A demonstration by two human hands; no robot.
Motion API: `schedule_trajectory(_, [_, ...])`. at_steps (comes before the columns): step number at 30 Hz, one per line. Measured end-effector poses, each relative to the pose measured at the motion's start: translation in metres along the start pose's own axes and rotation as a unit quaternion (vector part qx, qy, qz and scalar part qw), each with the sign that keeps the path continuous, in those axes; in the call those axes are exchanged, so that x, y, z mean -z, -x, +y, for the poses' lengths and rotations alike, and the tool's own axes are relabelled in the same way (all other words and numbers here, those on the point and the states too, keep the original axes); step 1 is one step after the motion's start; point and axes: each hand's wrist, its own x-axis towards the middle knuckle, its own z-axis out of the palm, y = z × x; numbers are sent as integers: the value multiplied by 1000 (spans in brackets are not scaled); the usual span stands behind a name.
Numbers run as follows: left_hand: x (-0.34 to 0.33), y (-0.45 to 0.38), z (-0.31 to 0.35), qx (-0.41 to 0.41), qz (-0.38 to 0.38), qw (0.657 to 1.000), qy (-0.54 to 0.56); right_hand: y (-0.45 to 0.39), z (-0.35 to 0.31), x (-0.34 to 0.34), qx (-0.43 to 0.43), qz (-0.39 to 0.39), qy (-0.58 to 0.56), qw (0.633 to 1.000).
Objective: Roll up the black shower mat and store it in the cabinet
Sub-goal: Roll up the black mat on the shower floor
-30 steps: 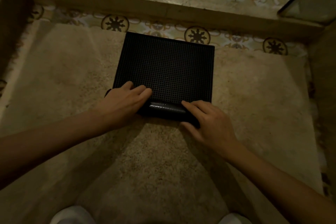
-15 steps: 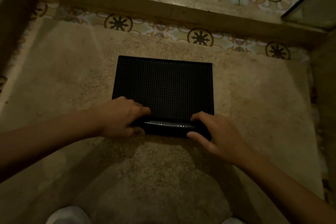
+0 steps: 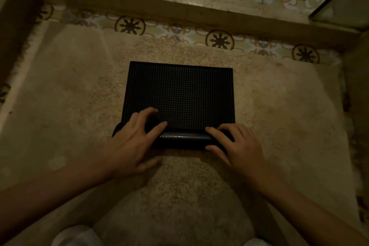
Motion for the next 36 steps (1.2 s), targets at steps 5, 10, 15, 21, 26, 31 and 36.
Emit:
schedule_trajectory(5, [2,-13,-4,-6,2,1000,-23,-19,8,0,18,18,-24,999])
schedule_trajectory(10, [0,-19,4,33,43,997,-63,-37,15,7,-35,-34,-106,993])
schedule_trajectory(15, [-4,-21,2,17,51,996,-76,-43,6,7,-41,-7,21,999])
schedule_trajectory(21, [-7,-22,-6,3,94,993,-68,-29,-35,-10,-9,37,8,999])
schedule_trajectory(26, [-1,-34,-13,5,80,995,-60,-29,-39,-21,-3,17,67,998])
schedule_trajectory(31, [-2,-41,-8,48,112,993,-7,-64,-20,-21,29,15,113,993])
schedule_trajectory(36, [-14,-46,-16,7,148,986,-71,-92,-11,-22,30,28,115,993])
